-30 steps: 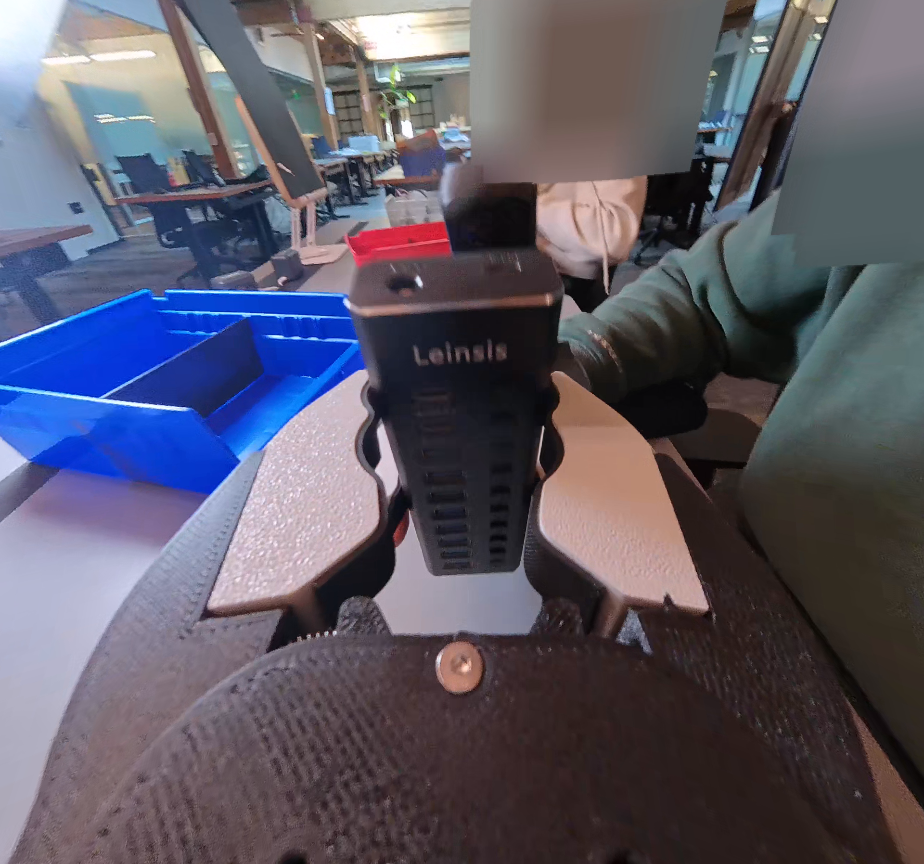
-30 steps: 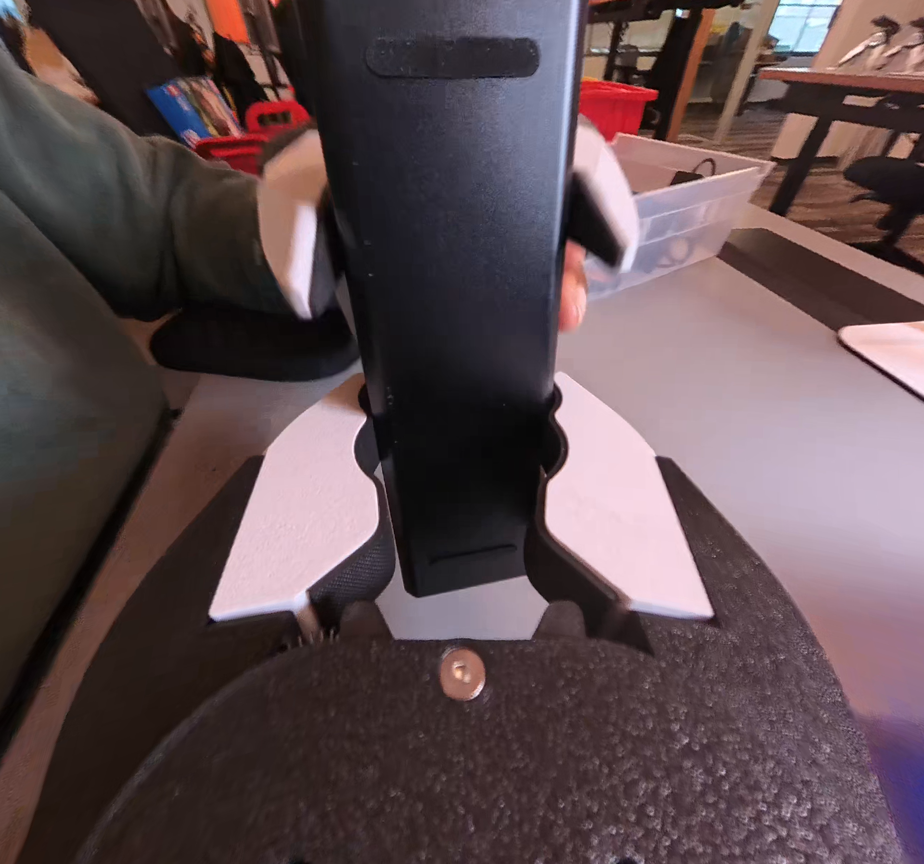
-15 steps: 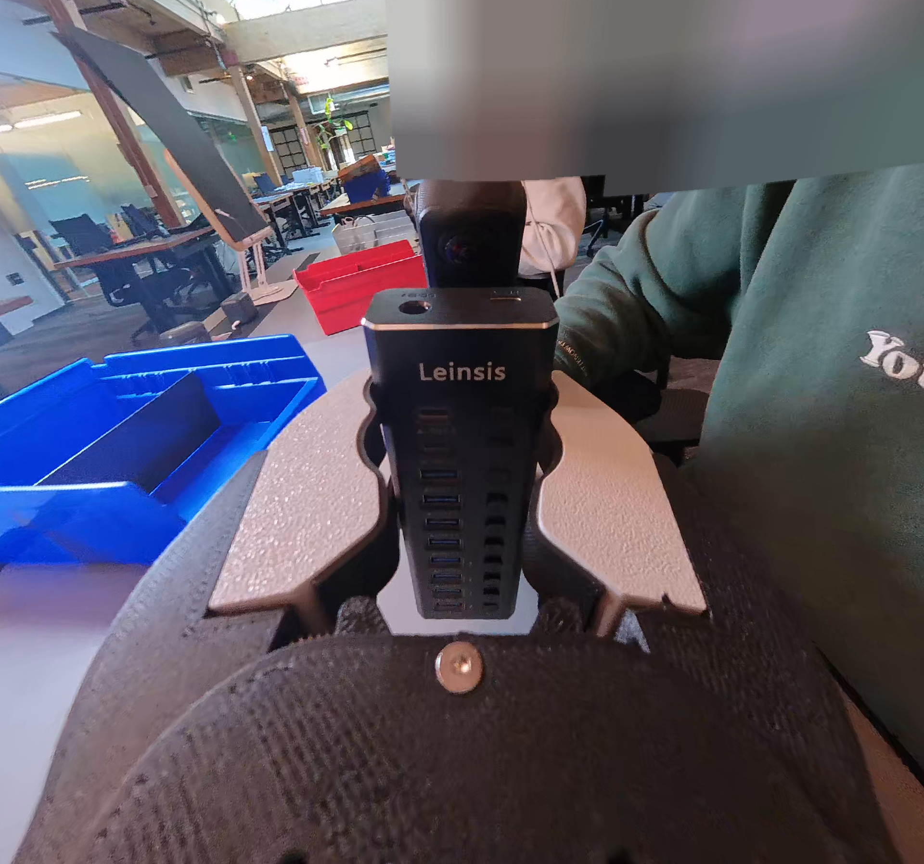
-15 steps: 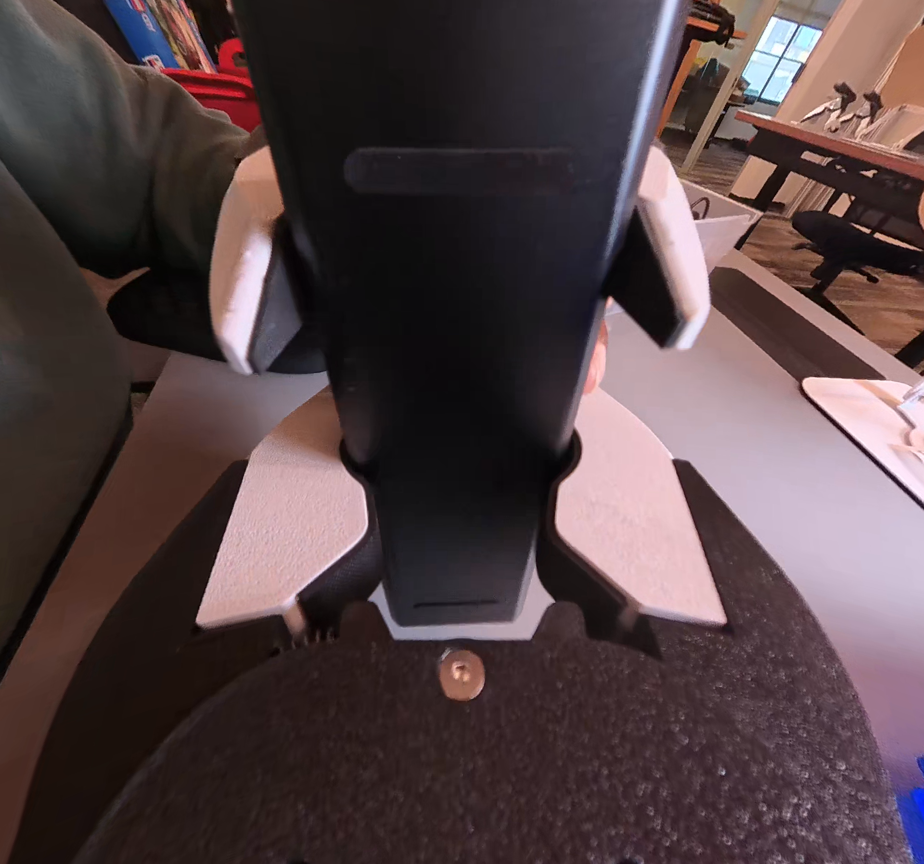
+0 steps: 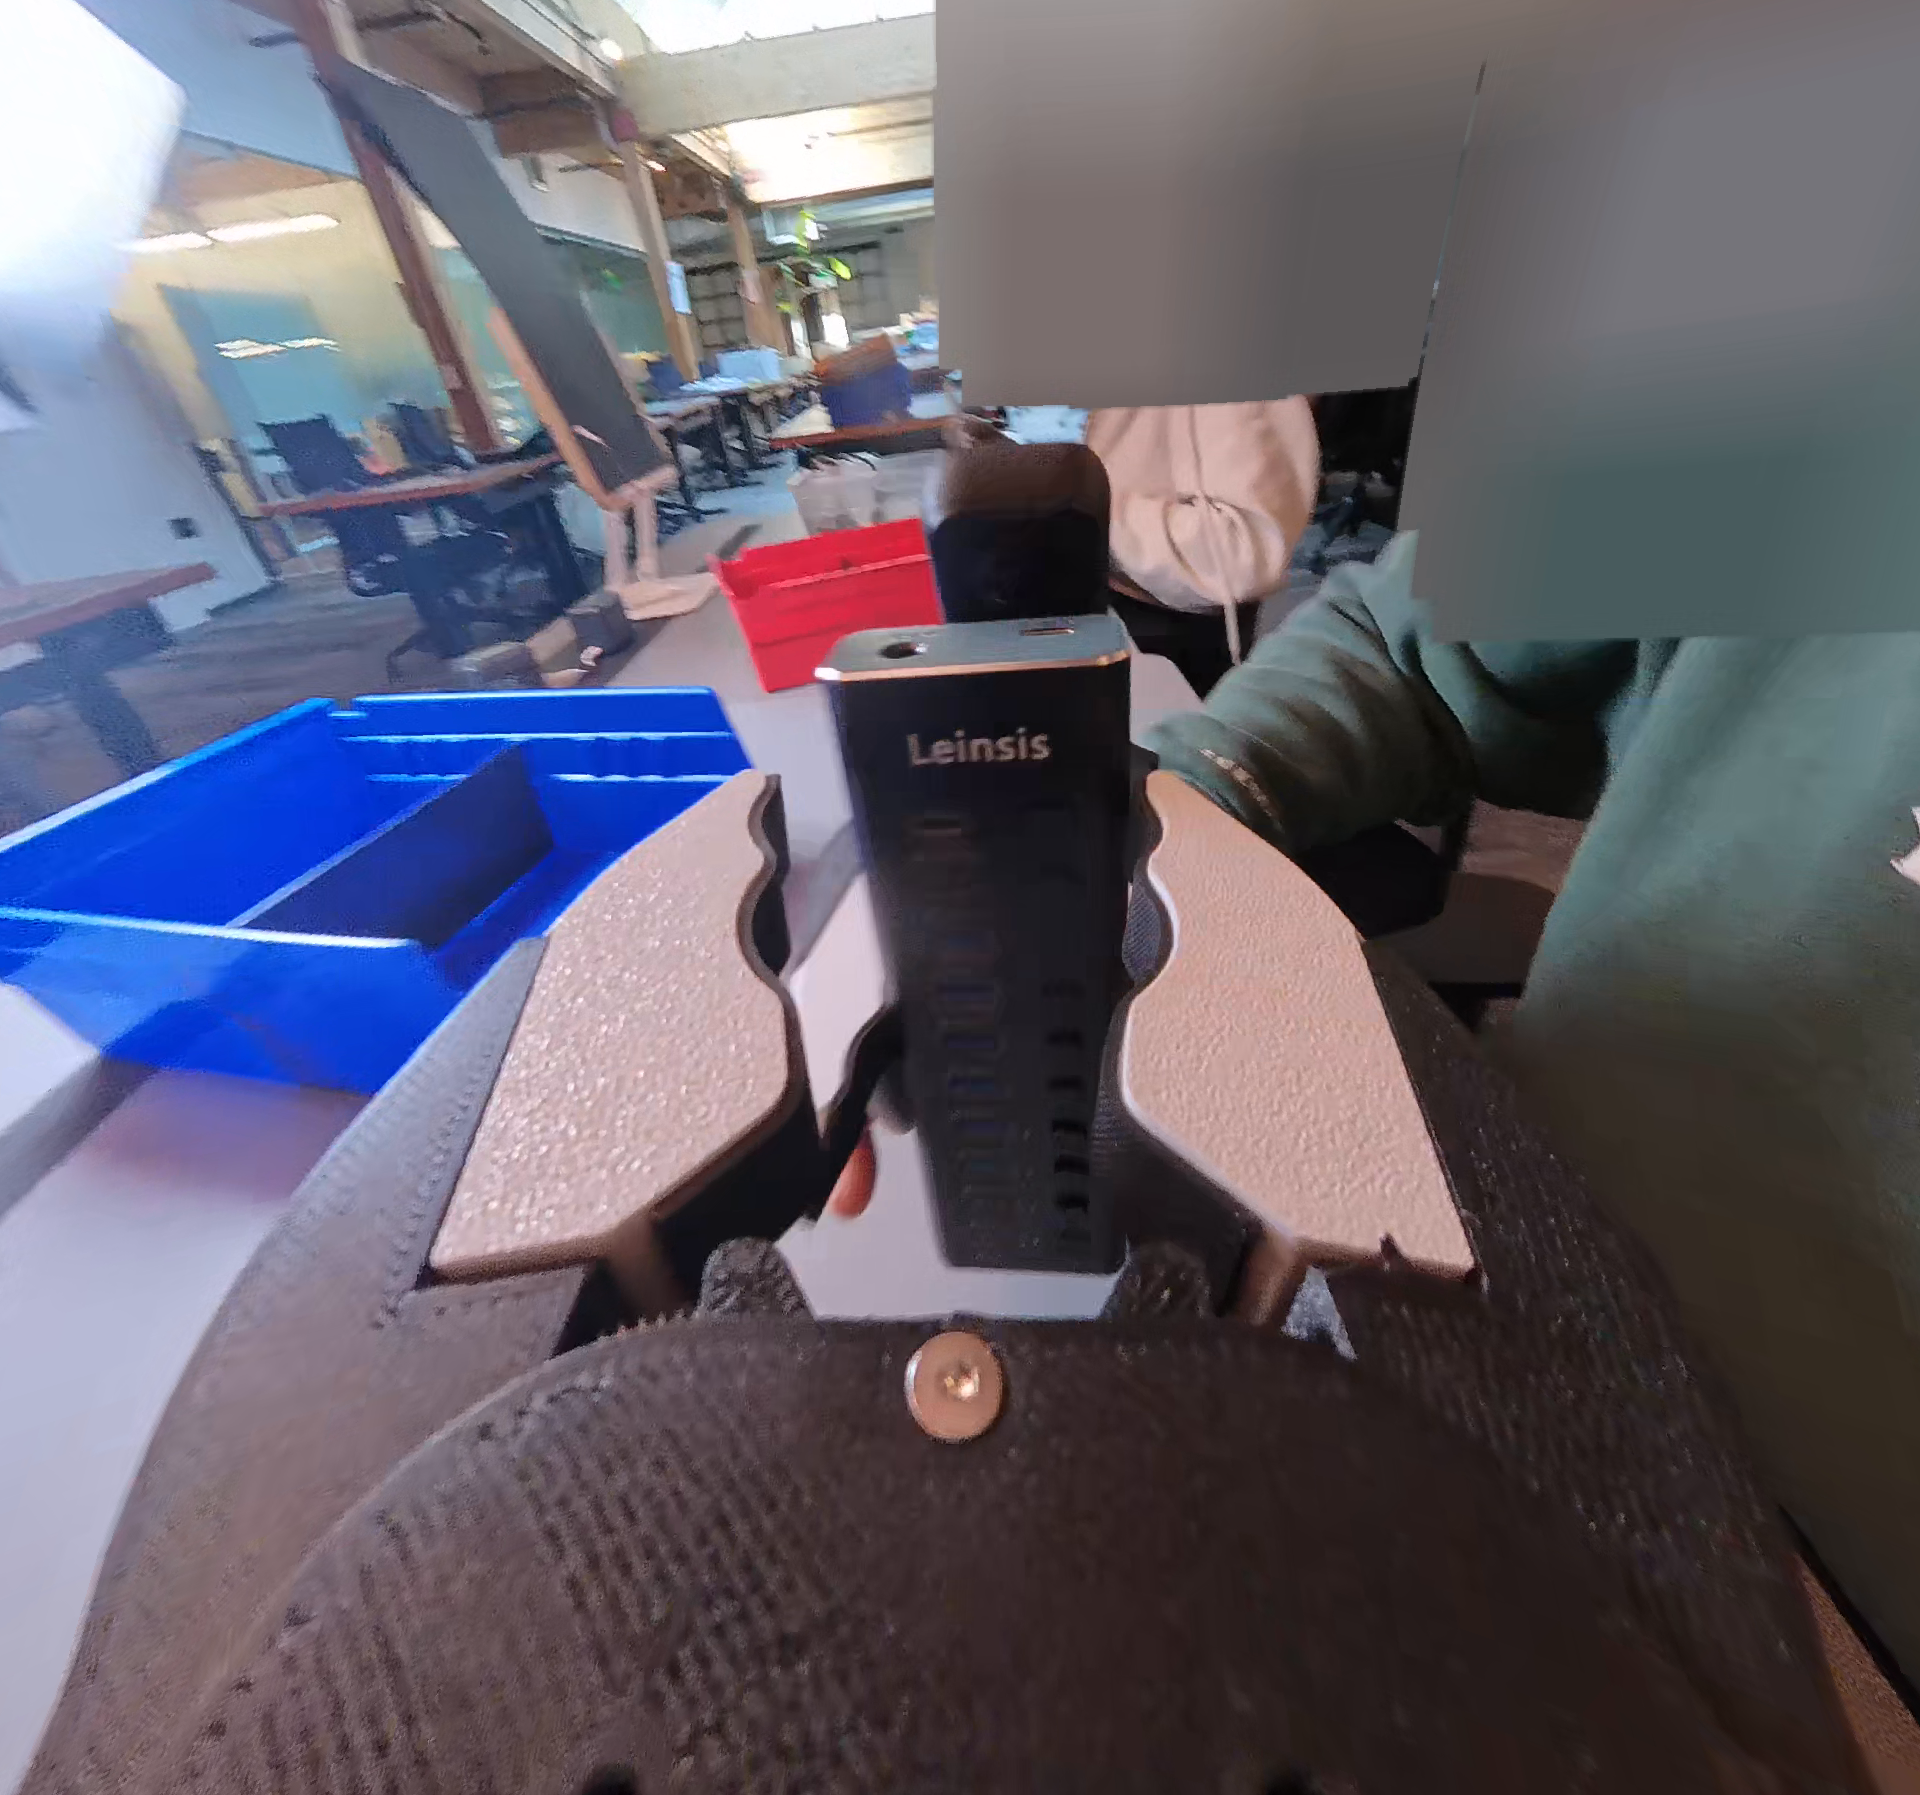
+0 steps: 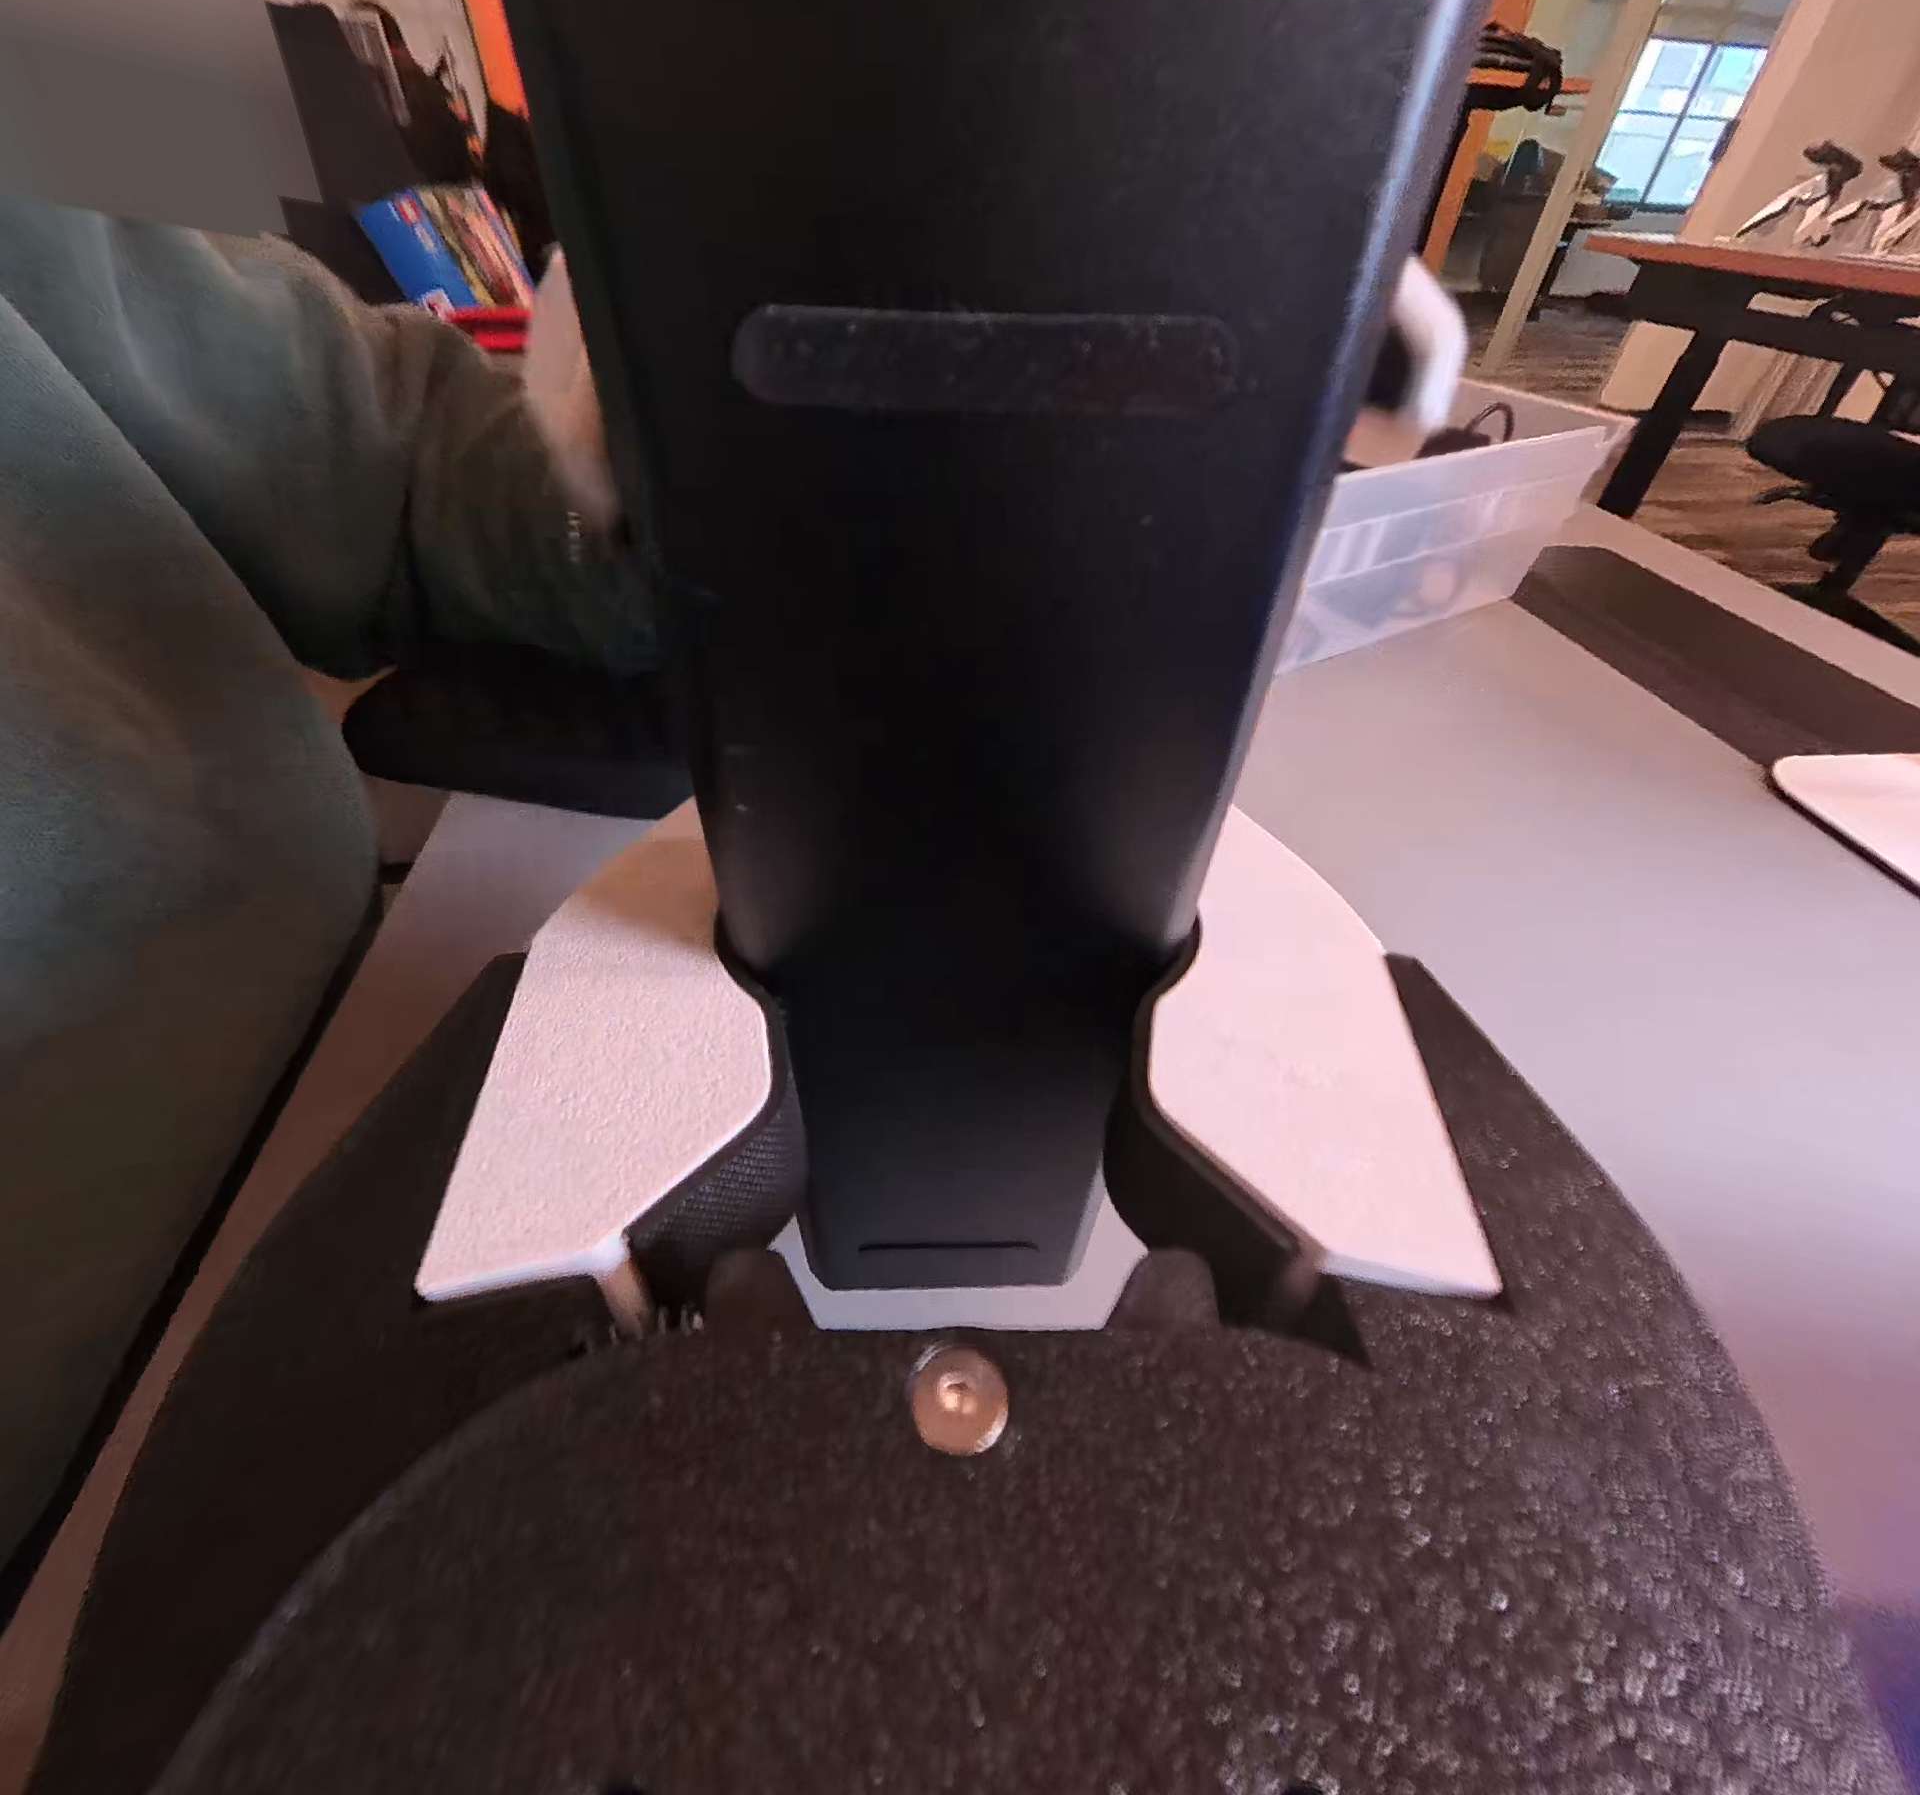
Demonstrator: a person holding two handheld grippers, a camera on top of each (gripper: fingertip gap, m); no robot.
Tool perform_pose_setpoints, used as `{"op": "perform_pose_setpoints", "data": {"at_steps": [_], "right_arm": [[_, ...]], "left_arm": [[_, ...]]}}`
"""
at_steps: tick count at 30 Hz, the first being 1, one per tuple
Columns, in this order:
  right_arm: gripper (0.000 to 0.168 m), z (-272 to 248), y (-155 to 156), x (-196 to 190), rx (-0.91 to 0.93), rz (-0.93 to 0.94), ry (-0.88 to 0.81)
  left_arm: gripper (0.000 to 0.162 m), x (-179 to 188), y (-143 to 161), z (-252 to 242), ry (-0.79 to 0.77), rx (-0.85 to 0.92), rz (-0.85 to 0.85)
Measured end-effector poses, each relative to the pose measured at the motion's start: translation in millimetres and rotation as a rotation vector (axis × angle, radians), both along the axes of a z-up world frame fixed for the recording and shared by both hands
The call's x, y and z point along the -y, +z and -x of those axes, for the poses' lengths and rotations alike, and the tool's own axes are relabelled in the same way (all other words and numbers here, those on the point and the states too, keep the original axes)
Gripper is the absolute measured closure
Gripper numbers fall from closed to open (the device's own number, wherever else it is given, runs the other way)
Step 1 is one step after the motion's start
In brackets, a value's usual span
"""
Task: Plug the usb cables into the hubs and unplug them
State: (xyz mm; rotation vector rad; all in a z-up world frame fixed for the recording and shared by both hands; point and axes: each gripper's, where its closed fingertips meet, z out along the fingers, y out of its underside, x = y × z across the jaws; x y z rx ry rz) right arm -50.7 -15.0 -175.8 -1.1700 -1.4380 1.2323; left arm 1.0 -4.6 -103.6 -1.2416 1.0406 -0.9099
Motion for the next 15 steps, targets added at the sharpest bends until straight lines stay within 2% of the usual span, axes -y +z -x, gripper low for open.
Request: {"op": "perform_pose_setpoints", "data": {"at_steps": [3,5,7,8,10,13,15], "right_arm": [[0.097,-13,15,-14,-0.066,0.025,-0.024],[0.097,-22,27,-26,-0.112,0.034,-0.049],[0.097,-30,34,-35,-0.138,0.045,-0.064],[0.097,-33,36,-38,-0.144,0.049,-0.068],[0.097,-36,35,-42,-0.145,0.062,-0.067],[0.097,-35,31,-42,-0.133,0.080,-0.057],[0.097,-33,26,-41,-0.118,0.078,-0.052]], "left_arm": [[0.106,-26,31,59,0.202,0.028,-0.041],[0.120,-48,50,124,0.415,0.014,-0.078],[0.126,-68,53,199,0.633,-0.073,-0.053],[0.131,-77,45,235,0.731,-0.137,-0.005],[0.136,-88,14,289,0.813,-0.283,0.133],[0.136,-94,-59,336,0.829,-0.533,0.412],[0.138,-94,-104,351,0.817,-0.708,0.512]]}}
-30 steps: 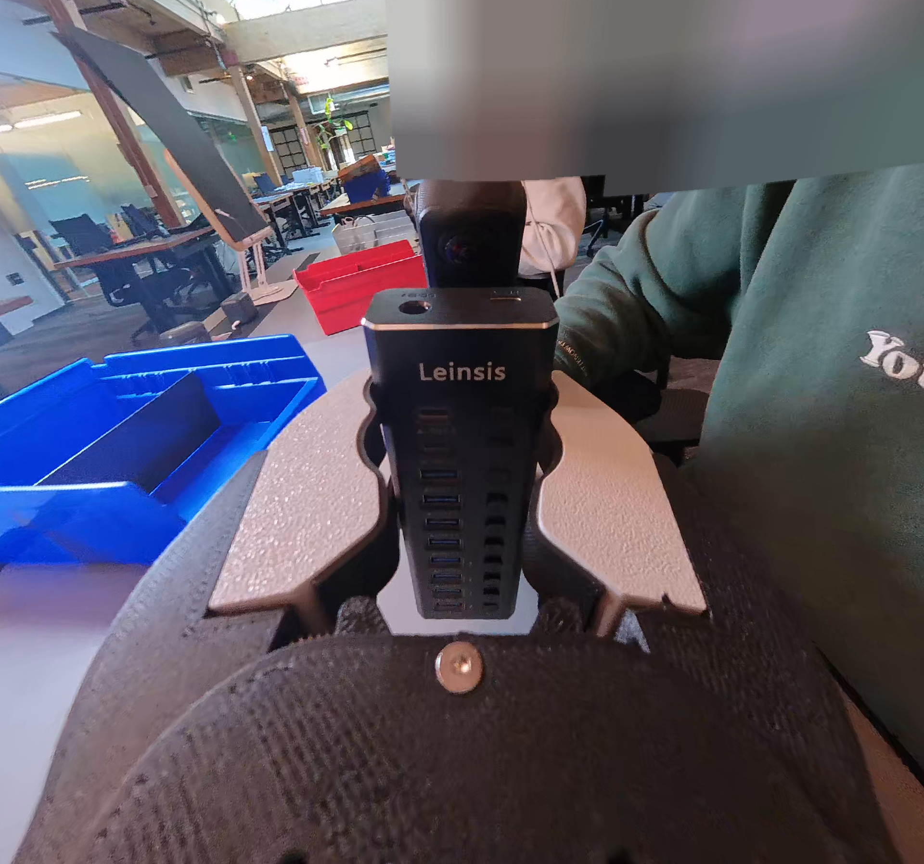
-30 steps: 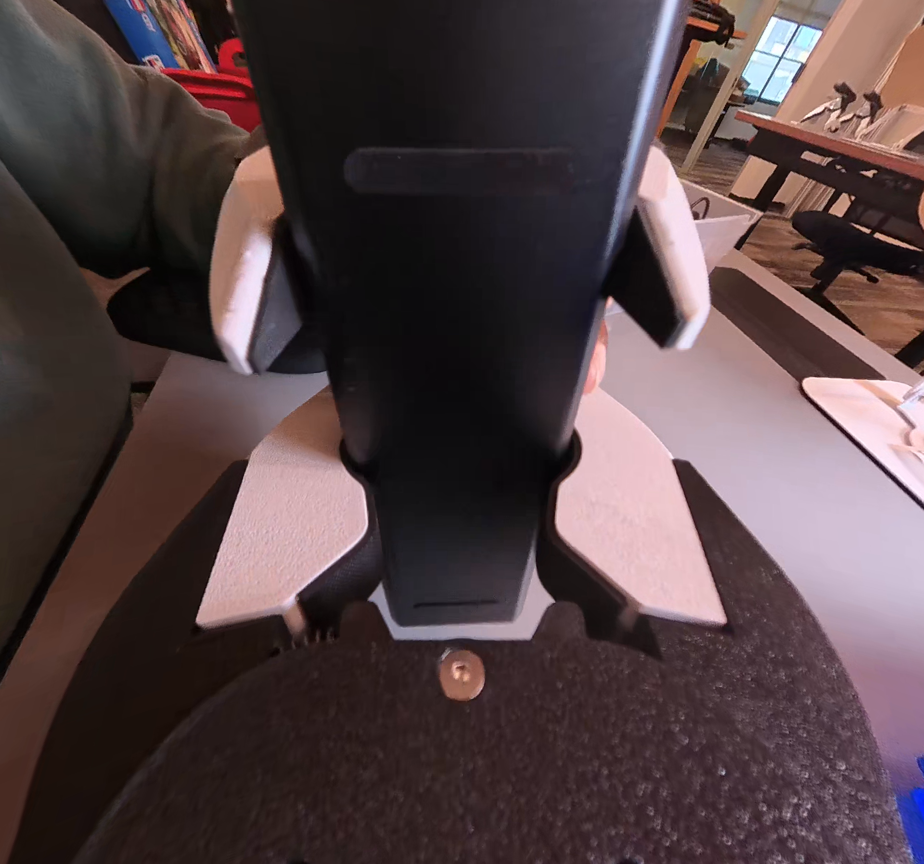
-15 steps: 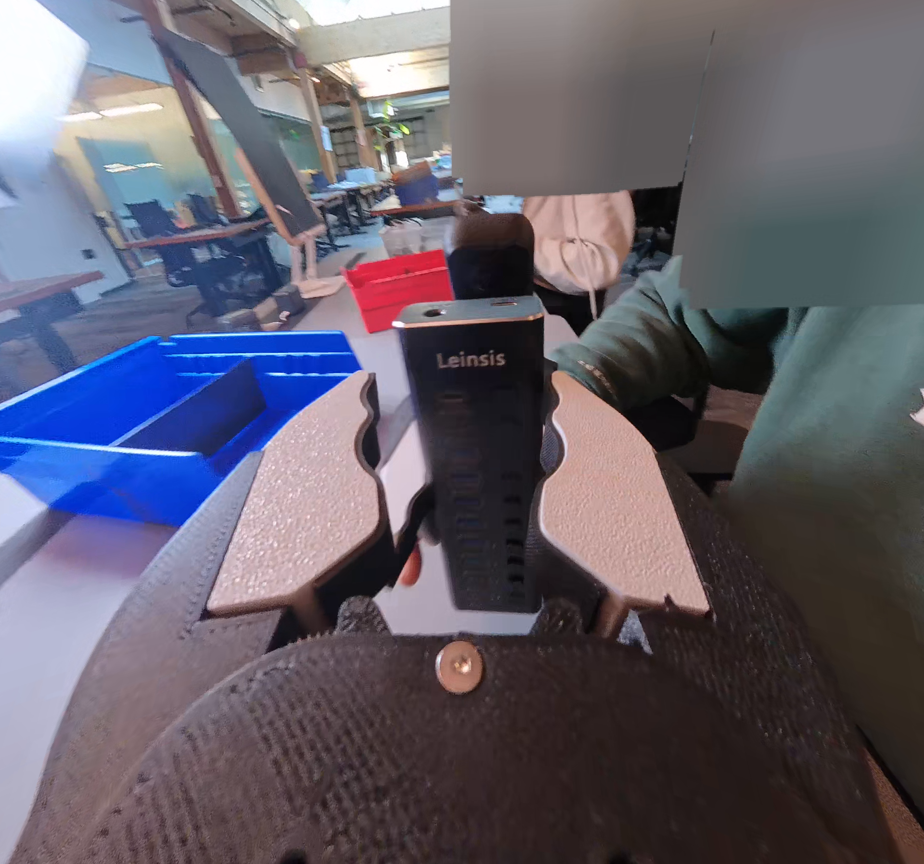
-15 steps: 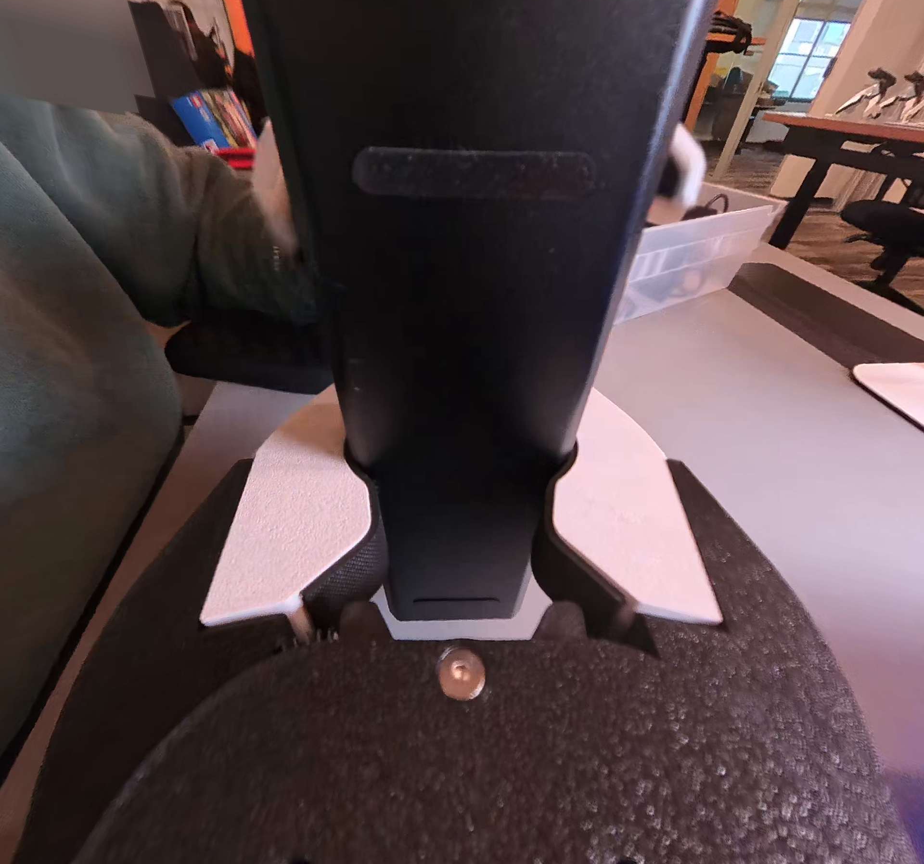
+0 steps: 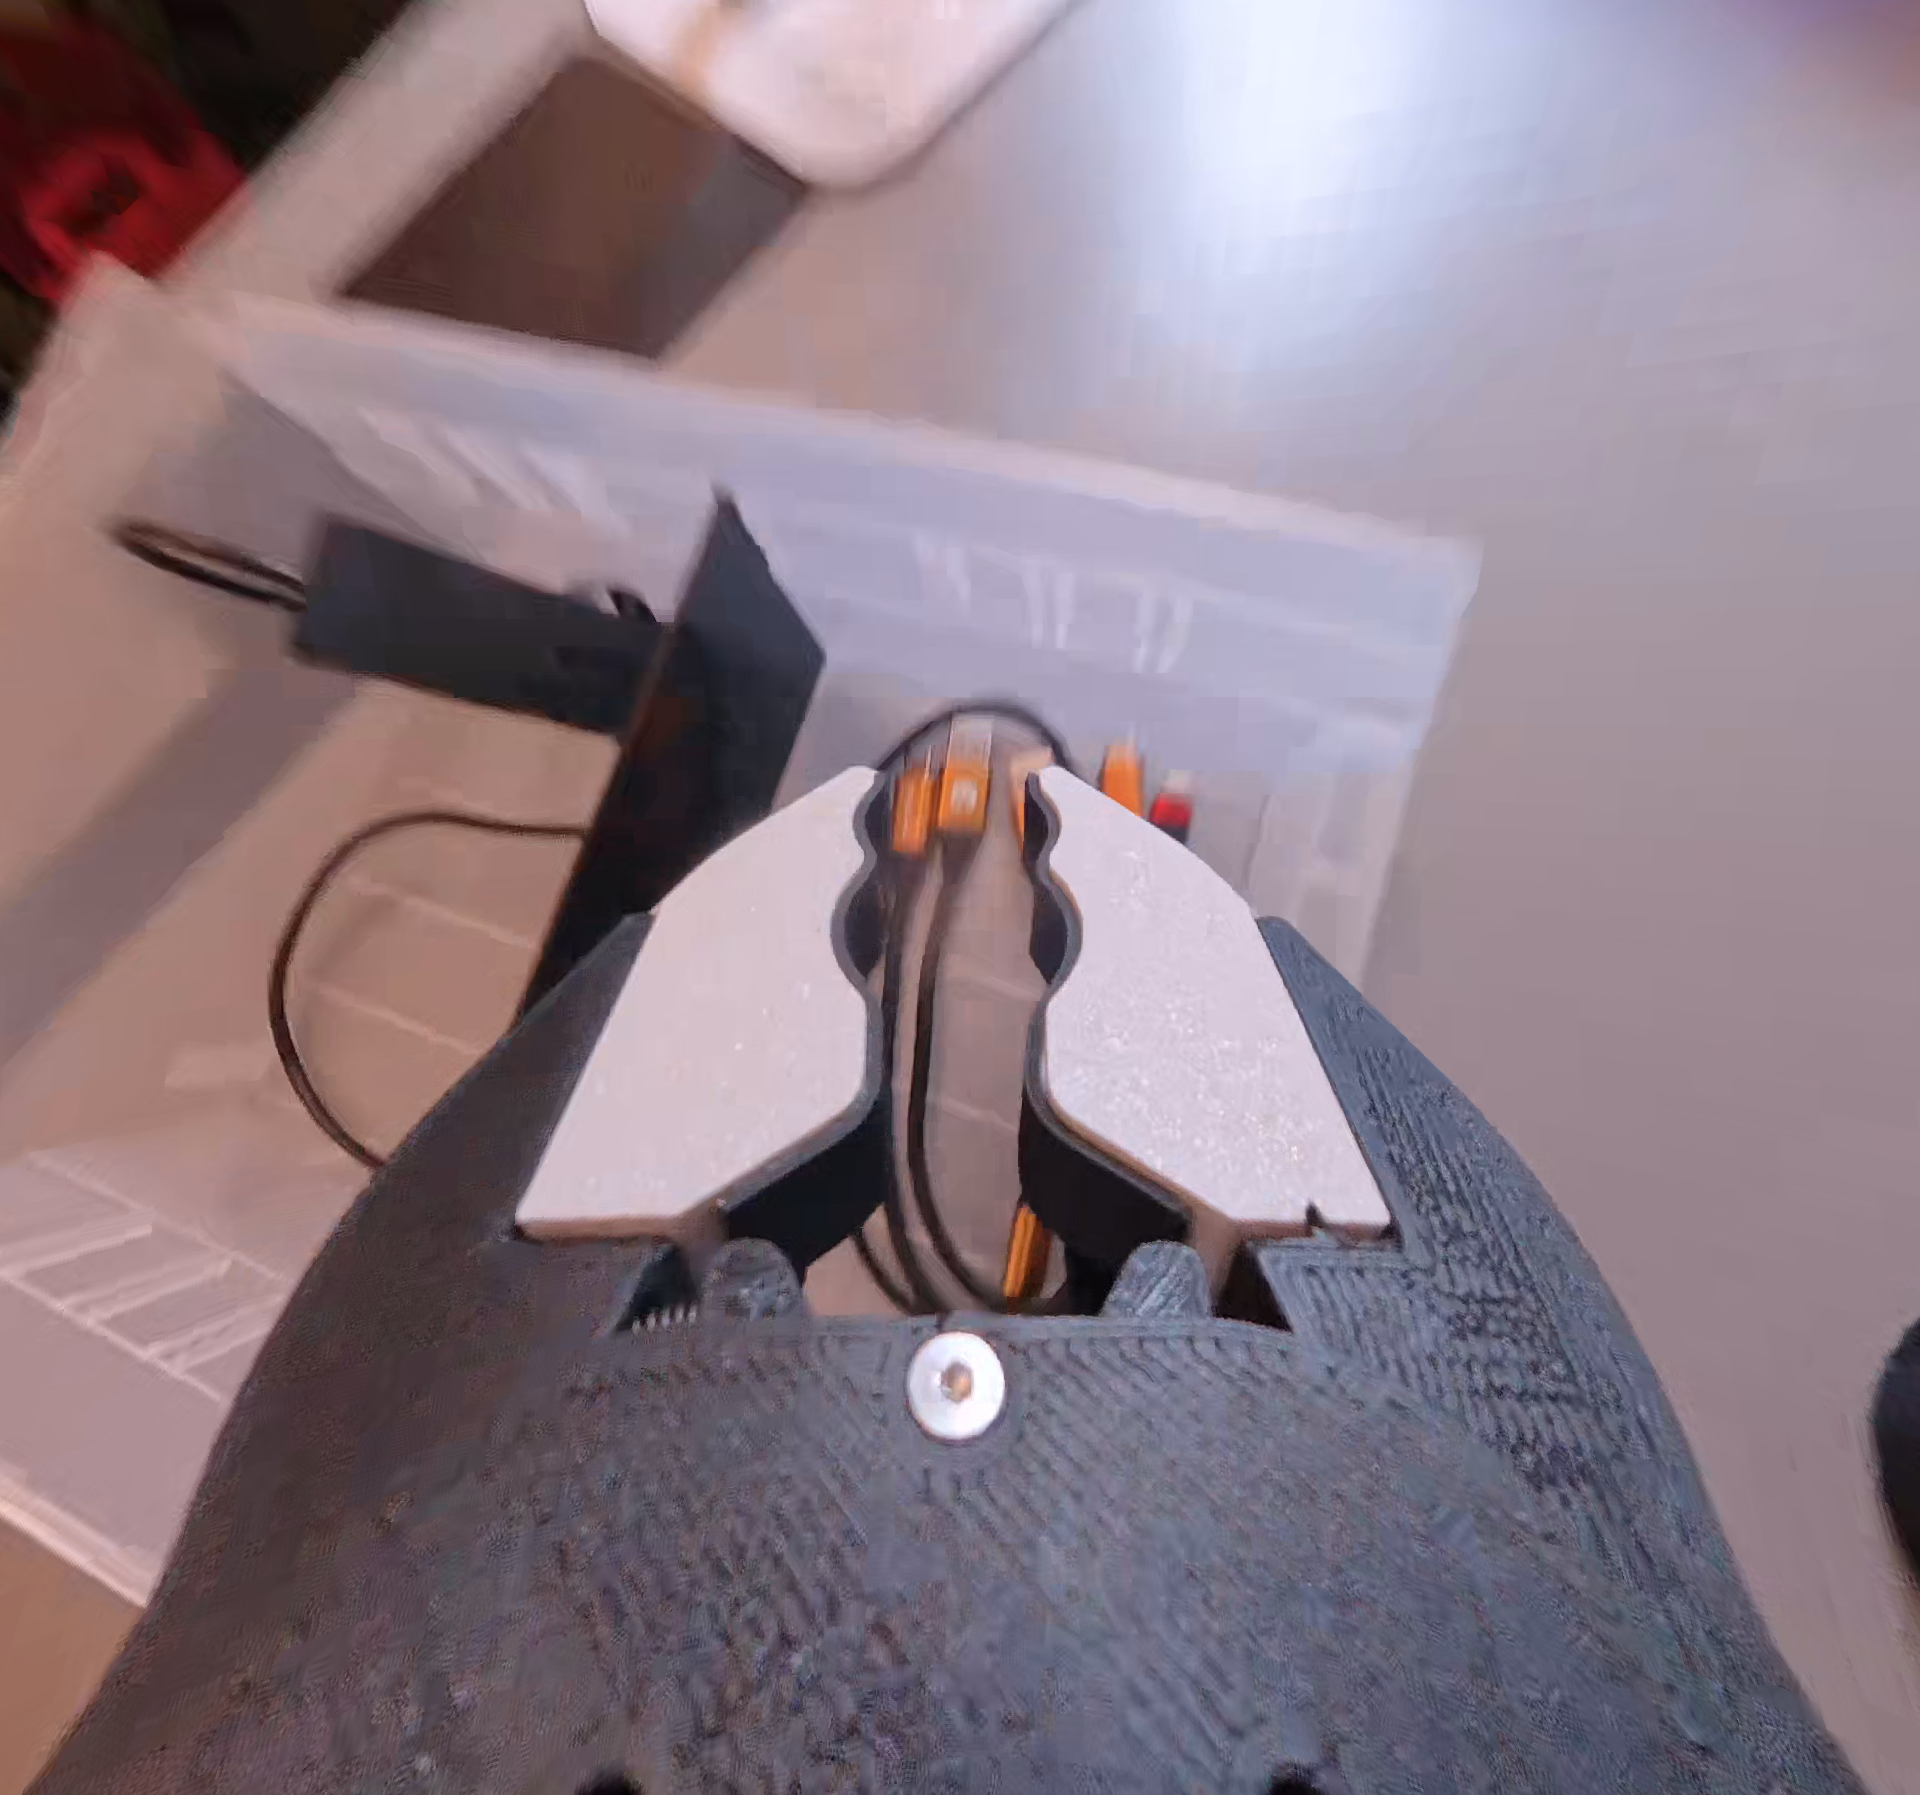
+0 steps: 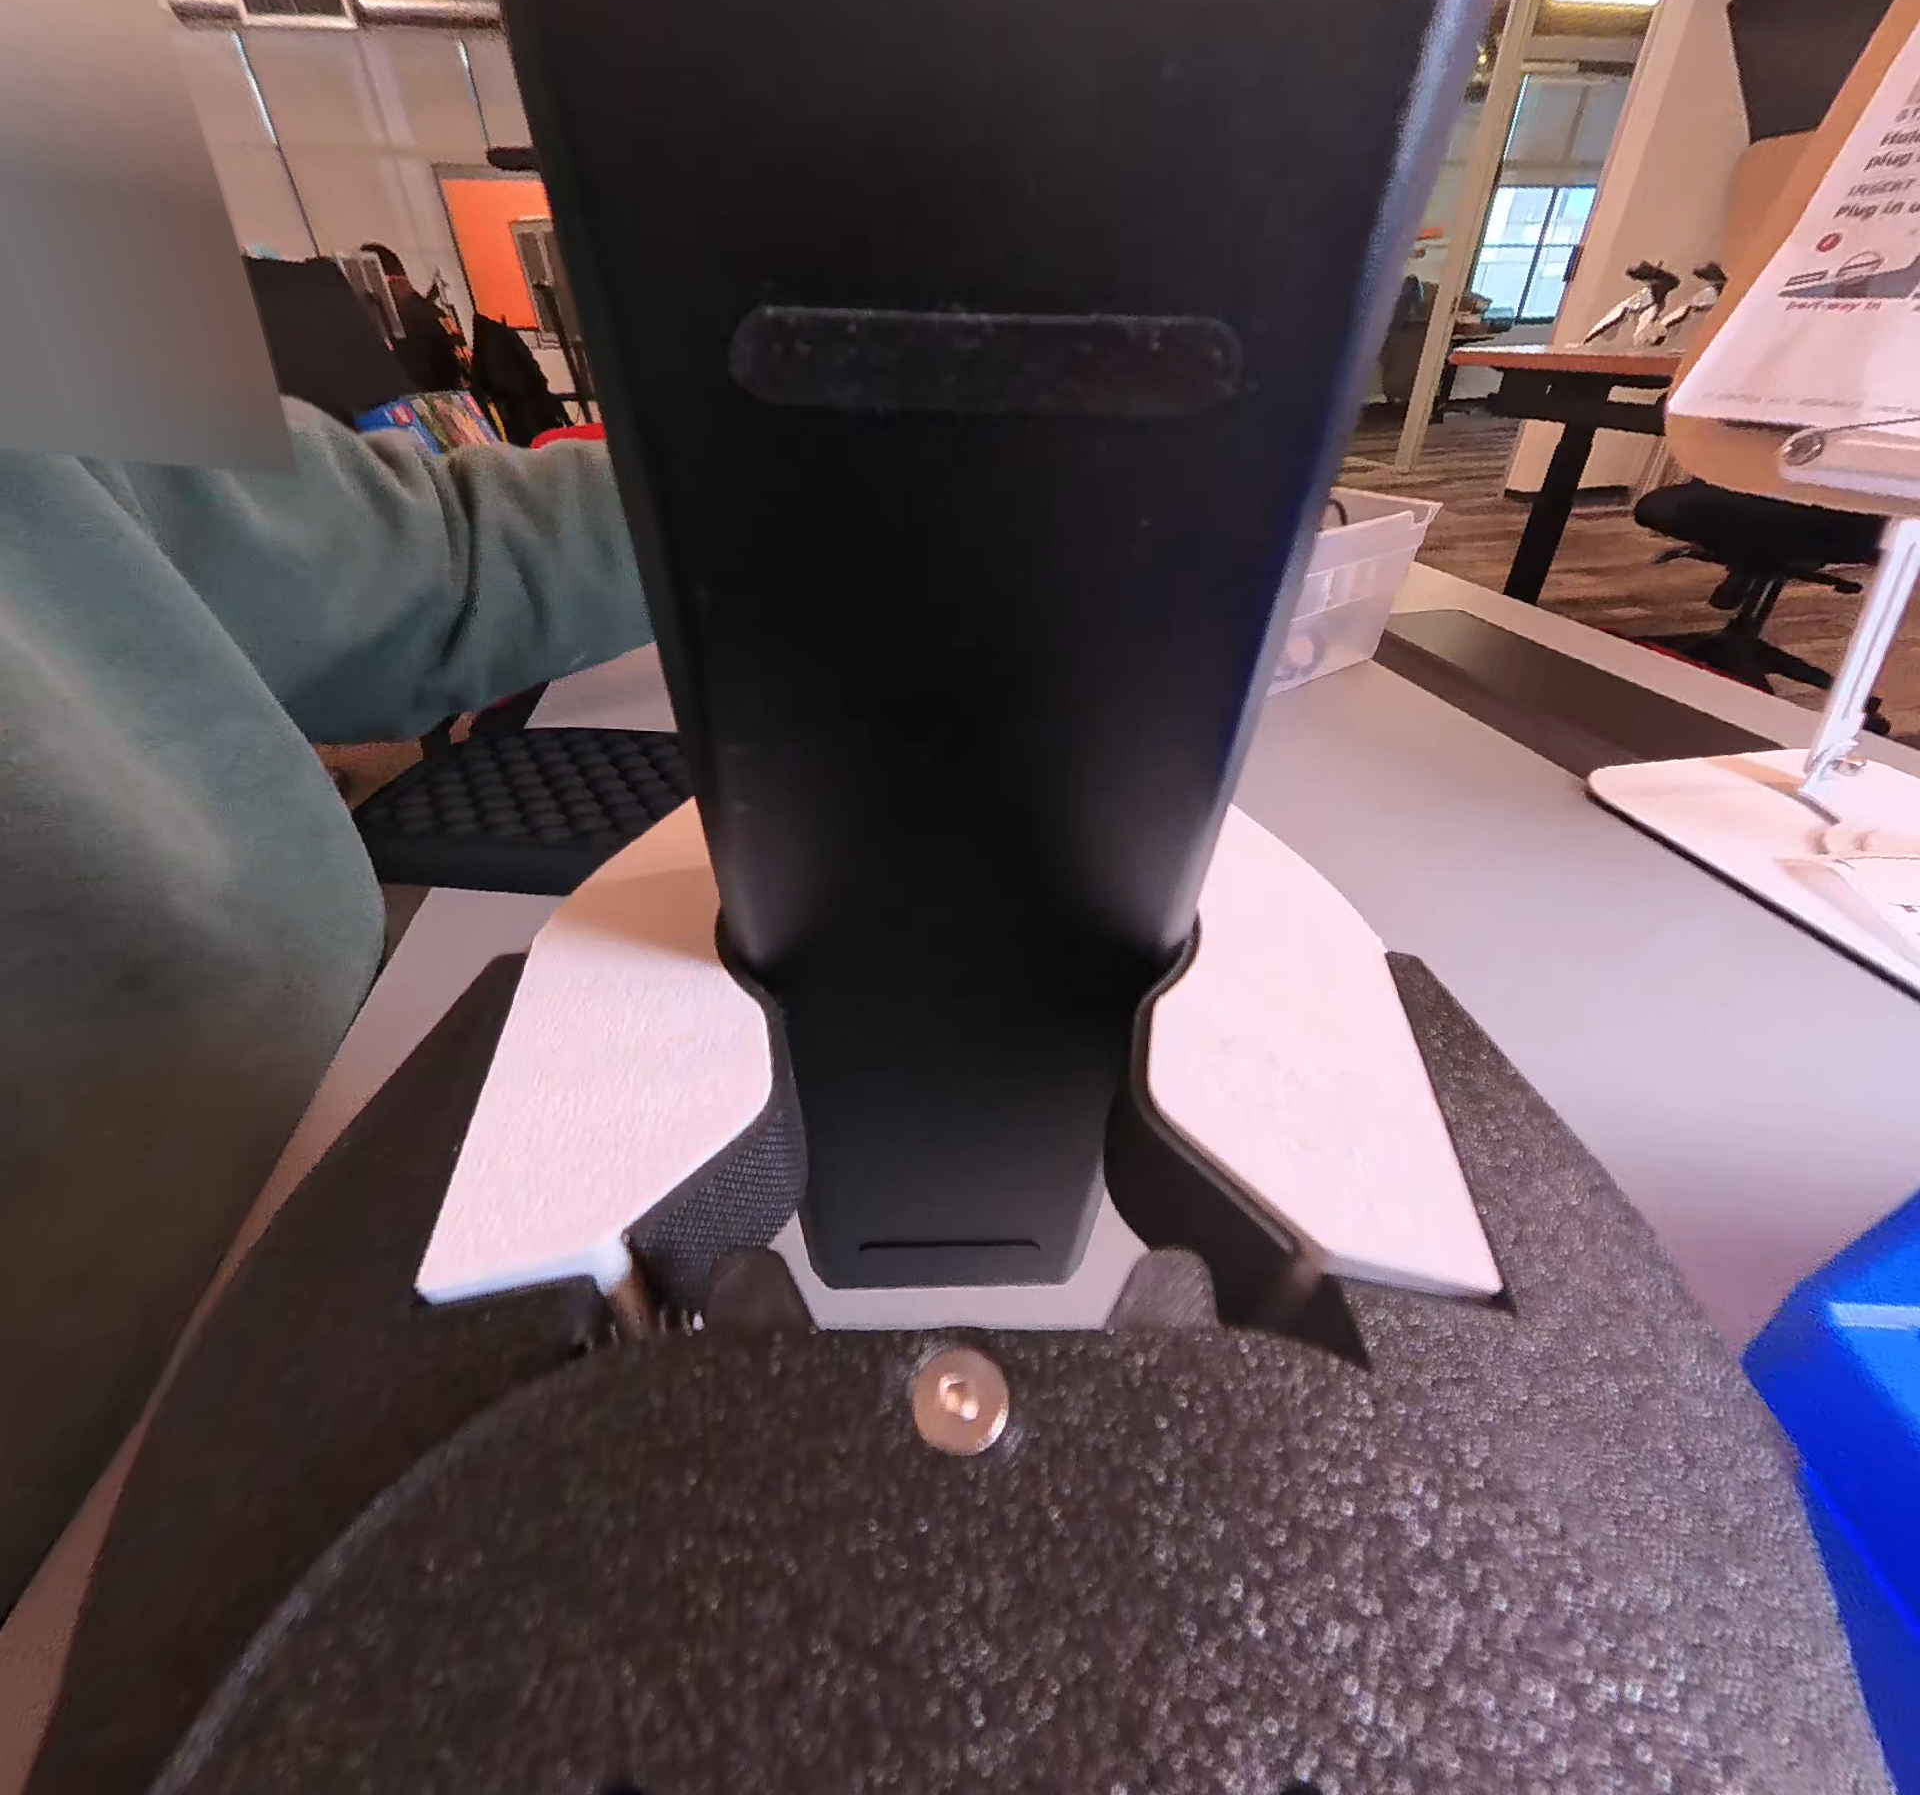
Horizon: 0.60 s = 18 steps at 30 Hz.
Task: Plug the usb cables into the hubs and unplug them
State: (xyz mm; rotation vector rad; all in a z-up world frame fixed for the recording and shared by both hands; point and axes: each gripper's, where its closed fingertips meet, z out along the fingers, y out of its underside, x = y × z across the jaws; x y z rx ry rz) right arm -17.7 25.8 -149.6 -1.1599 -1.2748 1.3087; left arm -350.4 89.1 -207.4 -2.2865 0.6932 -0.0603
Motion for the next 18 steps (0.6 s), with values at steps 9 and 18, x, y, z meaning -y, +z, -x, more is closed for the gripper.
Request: {"op": "perform_pose_setpoints", "data": {"at_steps": [9,18], "right_arm": [[0.097,-2,-5,-5,0.014,0.029,-0.008],[0.097,-8,0,-2,0.000,0.016,-0.001]], "left_arm": [[0.151,11,-76,24,-0.067,-0.288,0.334],[0.158,8,-50,16,-0.121,-0.248,0.199]]}}
